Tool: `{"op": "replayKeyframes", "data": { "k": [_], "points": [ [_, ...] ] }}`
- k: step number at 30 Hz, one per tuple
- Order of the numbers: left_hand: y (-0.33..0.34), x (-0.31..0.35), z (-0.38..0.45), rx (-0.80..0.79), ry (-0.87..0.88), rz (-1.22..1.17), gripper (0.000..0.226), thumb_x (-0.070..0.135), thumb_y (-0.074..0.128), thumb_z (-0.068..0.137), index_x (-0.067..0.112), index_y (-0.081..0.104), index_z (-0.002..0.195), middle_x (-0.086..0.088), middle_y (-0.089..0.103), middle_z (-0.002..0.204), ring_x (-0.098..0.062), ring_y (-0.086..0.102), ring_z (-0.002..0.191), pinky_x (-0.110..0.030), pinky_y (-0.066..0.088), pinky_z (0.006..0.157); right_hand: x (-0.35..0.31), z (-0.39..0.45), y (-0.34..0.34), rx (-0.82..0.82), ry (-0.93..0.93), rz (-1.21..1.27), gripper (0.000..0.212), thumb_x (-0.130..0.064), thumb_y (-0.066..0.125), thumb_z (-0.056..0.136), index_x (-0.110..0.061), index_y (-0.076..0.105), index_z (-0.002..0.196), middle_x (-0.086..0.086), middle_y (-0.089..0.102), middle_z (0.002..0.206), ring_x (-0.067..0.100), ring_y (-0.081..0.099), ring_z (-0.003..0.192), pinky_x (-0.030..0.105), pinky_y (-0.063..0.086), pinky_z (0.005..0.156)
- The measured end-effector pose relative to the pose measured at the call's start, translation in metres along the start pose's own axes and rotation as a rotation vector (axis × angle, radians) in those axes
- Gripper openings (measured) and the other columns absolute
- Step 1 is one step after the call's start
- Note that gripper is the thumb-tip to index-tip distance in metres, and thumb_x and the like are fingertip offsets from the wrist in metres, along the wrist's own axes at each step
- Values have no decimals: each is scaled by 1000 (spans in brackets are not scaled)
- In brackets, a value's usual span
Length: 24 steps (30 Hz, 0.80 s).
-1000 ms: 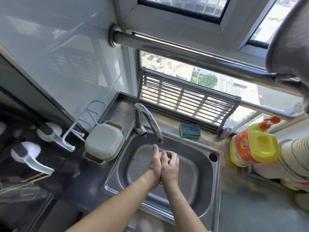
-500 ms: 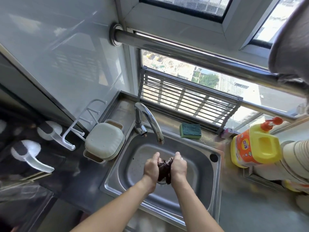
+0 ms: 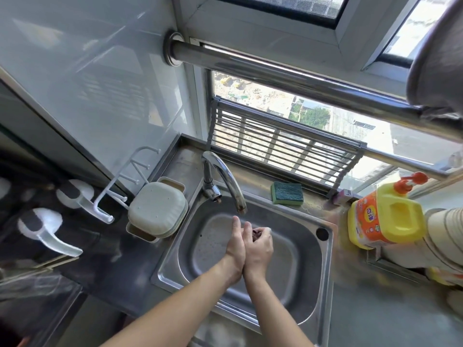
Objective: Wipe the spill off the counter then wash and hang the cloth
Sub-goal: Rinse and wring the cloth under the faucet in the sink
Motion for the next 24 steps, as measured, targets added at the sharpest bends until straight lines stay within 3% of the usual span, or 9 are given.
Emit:
{"op": "replayKeyframes", "data": {
  "k": [3,8,12,15,18,21,22,24],
  "points": [
    [0,-1,1,42,39,-2,85,64,23,103,-4,75,100,-22,75,98,-28,73,89,-31,55,82,-7,1,-3,118,-46,-27,34,-36,68,94,-9,53,80,10,63,79,32,60,76,34,42,69],
    [-3,9,0,141,88,102,52,38,43,105,6,69,74,-6,72,68,-16,66,58,-20,51,53,-12,7,-3,149,-54,-46,37,-33,67,95,-12,51,68,13,65,72,36,62,75,33,38,68],
    [-8,12,1,207,143,214,44,35,53,103,7,74,78,-1,74,70,-13,67,60,-21,51,55,-21,9,-9,130,36,-77,42,-34,63,96,-14,54,60,16,70,72,36,64,76,35,42,69],
    [-15,12,4,206,160,297,50,40,55,102,13,65,60,2,66,57,-15,60,54,-27,48,56,-18,16,-10,73,156,-62,49,-38,59,95,-8,59,56,14,72,70,36,65,76,37,47,75],
    [-21,13,4,115,154,389,59,40,53,103,20,47,48,4,51,46,-16,47,45,-21,38,46,-8,20,-11,-74,400,62,48,-40,56,95,-5,65,62,12,72,73,33,67,75,39,54,77],
    [-34,16,9,116,126,415,52,40,53,102,21,49,54,3,52,51,-18,49,48,-22,37,45,-2,16,-12,-217,600,304,34,-32,54,95,-9,63,71,8,66,64,28,63,61,32,53,60],
    [-39,17,10,163,126,386,47,41,53,102,21,50,59,1,54,56,-18,51,52,-24,37,47,0,14,-11,-260,668,417,29,-30,52,95,-8,65,80,11,68,68,28,63,62,32,54,61],
    [-45,25,10,291,119,316,40,45,49,102,19,54,72,-4,56,69,-19,53,61,-27,39,53,6,12,-8,-311,758,625,32,-28,48,93,-5,68,102,19,74,90,34,68,79,46,58,79]
  ]
}}
Point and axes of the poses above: each hand's wrist, its own z-axis towards the middle knuckle, its own y-axis out of the palm, x = y × z, the point moved 2 cm from there along z, towards the middle knuckle
